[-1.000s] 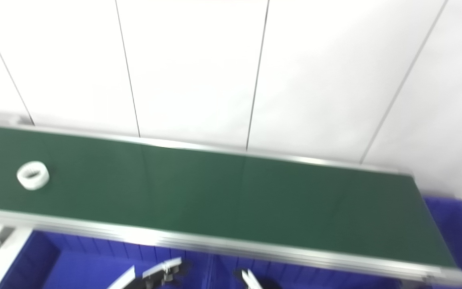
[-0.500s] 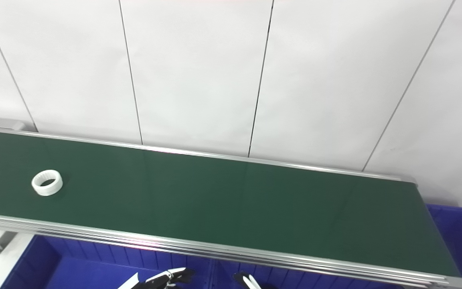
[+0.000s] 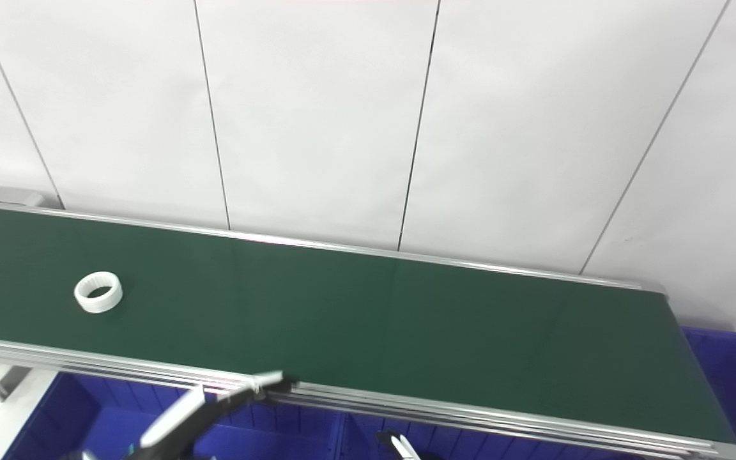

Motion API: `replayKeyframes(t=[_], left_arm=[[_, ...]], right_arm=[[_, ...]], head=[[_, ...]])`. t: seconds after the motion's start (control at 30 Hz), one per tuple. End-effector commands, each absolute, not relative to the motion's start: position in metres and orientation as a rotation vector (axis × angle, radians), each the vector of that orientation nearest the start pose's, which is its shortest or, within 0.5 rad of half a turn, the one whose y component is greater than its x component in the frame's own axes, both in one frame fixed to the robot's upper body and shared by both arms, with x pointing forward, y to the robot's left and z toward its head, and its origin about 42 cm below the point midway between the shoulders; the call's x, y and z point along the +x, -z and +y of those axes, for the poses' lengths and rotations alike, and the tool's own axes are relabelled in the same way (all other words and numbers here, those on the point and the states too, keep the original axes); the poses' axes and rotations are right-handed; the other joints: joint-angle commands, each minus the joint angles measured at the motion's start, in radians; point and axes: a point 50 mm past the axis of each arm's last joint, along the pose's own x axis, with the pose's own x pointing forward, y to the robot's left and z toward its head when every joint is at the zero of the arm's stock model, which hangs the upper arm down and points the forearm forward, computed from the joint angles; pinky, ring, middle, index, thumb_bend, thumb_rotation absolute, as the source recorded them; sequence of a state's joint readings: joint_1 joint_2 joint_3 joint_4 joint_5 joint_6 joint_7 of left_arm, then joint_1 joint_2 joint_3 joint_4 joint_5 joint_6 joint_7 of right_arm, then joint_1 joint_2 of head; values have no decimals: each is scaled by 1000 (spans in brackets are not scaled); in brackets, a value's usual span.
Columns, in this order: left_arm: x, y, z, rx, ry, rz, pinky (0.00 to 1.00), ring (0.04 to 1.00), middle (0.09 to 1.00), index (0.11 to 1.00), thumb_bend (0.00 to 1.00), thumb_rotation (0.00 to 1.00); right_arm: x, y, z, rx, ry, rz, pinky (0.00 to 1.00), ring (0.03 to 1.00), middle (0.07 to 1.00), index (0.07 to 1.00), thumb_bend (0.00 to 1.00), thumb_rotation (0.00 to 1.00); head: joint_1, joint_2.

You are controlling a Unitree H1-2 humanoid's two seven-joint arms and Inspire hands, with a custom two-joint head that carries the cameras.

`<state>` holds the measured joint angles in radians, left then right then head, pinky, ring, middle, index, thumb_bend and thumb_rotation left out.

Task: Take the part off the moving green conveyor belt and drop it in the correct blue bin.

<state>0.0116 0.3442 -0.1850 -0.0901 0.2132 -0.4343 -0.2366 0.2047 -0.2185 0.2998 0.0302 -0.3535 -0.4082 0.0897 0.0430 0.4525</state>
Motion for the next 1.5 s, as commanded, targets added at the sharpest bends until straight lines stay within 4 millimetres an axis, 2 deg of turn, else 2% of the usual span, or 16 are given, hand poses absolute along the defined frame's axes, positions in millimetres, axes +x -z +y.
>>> replayKeyframes(t=[0.0,0.13,0.17,0.23,0.43,0.5,0.57,0.6,0.73,0.8,1.0,1.17,1.47], left_arm=[[277,-169,246,620,512,-553,791,862,884,859,487,631],[295,-213,249,754,466,-633,779,851,870,854,449,609],[298,-221,250,788,454,-644,747,832,860,849,456,552],[305,-235,255,841,431,-668,753,828,850,840,476,455],[327,-265,275,995,357,-699,740,830,855,843,546,327],[340,-277,284,1066,329,-704,687,800,846,843,615,179],[353,-287,293,1121,308,-712,675,793,843,842,635,148],[358,-290,296,1142,302,-715,651,775,840,842,681,120],[382,-304,310,1291,276,-692,672,791,848,851,756,161],[392,-308,314,1367,245,-684,685,797,841,851,800,144],[420,-297,321,1487,179,-677,718,789,821,842,848,80],[446,-269,326,1502,149,-623,721,791,816,843,879,73],[468,-217,330,1533,108,-464,789,818,831,854,896,101]], right_arm=[[196,-64,-197,-451,-494,-253,900,956,986,960,391,947],[197,-64,-197,-463,-499,-255,904,959,990,967,397,954],[198,-64,-197,-468,-499,-255,906,960,992,970,404,970],[198,-64,-198,-474,-500,-256,910,963,994,973,413,991],[200,-62,-200,-469,-503,-252,909,962,994,970,428,999],[202,-61,-201,-467,-504,-251,913,963,992,968,430,985],[202,-60,-201,-469,-503,-252,911,962,992,968,432,981],[203,-60,-202,-471,-501,-254,908,961,992,969,440,987],[203,-60,-203,-475,-501,-255,908,961,994,970,453,992],[203,-59,-203,-474,-500,-254,909,961,992,969,460,998],[200,-57,-203,-472,-495,-248,913,964,994,969,465,1000],[197,-54,-205,-477,-482,-240,912,963,994,971,471,1000],[195,-55,-211,-476,-469,-237,908,960,993,970,474,1000]], head=[[0,1],[0,1],[2,1],[3,1],[0,-2],[-2,-4],[-5,-5],[-5,-5],[-8,-7],[-10,-6],[-21,-6],[-30,-3],[-31,6]])
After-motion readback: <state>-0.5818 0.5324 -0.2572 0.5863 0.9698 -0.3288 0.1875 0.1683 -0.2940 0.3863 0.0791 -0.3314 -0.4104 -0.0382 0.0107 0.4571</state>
